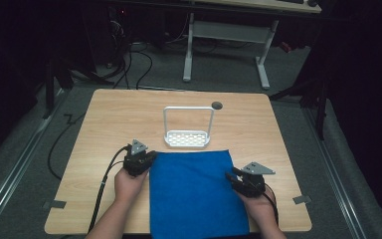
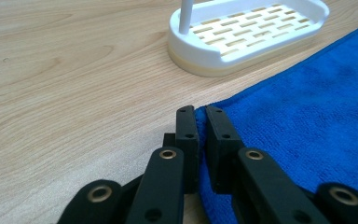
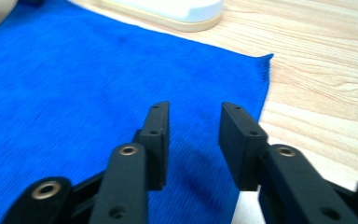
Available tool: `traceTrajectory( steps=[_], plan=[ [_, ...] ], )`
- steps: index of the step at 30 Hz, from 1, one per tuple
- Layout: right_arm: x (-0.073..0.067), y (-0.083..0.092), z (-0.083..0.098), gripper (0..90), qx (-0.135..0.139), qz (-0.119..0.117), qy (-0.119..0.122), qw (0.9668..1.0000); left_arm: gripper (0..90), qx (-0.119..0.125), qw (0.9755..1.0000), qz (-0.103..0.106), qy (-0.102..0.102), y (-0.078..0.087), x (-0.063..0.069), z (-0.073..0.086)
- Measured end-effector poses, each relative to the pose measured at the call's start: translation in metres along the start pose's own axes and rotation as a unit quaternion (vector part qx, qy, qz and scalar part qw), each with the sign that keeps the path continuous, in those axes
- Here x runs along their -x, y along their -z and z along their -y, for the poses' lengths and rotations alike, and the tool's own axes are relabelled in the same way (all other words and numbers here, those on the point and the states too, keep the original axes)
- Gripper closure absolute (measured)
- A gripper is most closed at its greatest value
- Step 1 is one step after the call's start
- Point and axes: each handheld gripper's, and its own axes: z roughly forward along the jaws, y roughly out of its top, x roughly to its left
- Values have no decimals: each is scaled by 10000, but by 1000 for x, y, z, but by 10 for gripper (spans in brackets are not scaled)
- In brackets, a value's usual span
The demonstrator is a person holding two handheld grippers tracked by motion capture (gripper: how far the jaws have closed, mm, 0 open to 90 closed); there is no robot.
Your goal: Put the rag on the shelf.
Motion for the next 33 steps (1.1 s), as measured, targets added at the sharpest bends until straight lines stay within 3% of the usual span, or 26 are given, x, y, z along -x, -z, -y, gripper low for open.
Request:
traceTrajectory(
  steps=[4,7,9,13,21,26,27,30,33],
  plan=[
    [8,-11,-9,566,59,208,-153,9996,842,11,10000,56,58,0,-1,0],
    [24,-28,-26,537,-26,421,-301,9987,825,-4,9996,192,198,0,-4,0],
    [32,-38,-32,532,-117,470,-416,9980,823,4,9995,222,222,-1,-5,0],
    [39,-54,-43,534,-223,495,-399,9977,821,6,9994,260,216,0,-5,0],
    [39,-69,-48,539,-570,579,-234,9964,818,-4,9993,283,239,-1,-5,0],
    [40,-70,-46,554,-612,461,-285,9967,816,-7,9993,285,256,-1,-6,0],
    [38,-72,-45,568,-616,482,-151,9968,816,-7,9993,287,255,-1,-5,0],
    [37,-73,-45,606,-605,458,-140,9970,815,-10,9992,297,271,-1,-6,0],
    [33,-73,-46,729,-605,419,-48,9973,816,-22,9991,318,282,-1,-6,0]
  ],
)
